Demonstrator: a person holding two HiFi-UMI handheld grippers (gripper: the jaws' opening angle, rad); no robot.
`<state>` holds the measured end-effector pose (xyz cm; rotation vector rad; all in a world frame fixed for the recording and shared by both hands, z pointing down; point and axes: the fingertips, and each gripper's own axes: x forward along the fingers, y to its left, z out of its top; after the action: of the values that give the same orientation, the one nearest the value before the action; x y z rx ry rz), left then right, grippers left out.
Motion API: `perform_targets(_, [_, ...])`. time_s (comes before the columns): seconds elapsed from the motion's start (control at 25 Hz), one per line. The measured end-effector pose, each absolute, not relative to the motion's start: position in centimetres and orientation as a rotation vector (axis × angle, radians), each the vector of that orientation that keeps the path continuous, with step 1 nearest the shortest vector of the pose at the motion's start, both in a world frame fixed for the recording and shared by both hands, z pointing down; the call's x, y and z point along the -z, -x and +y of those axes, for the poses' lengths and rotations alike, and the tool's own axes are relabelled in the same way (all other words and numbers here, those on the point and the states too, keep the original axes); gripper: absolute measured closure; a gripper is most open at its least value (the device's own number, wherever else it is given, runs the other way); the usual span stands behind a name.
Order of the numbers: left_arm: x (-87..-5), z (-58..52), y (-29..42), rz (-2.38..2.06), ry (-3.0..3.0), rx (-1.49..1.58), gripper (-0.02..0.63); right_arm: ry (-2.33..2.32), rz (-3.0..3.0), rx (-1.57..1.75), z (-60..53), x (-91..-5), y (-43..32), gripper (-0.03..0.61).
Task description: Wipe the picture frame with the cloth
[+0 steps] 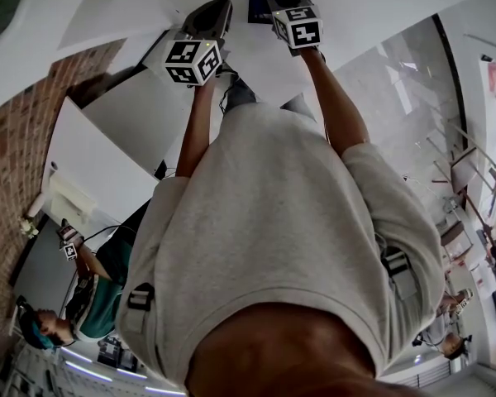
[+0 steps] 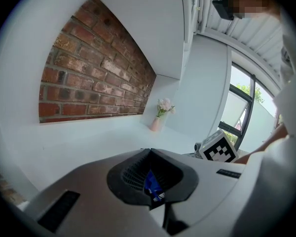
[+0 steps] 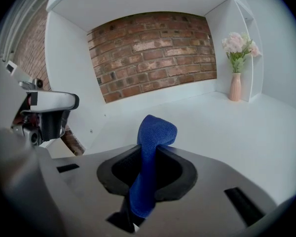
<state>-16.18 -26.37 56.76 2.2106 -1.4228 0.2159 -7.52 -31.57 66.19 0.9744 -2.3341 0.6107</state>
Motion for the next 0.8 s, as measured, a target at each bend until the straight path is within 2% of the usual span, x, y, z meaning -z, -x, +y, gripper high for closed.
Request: perform_targets(0.8, [-56.2,-28.7,9.7,-1.273,-2.326,-0.225,0.597,-1.187,-2.195,-0.627,-32.1,-66.4,-4.1,0.5])
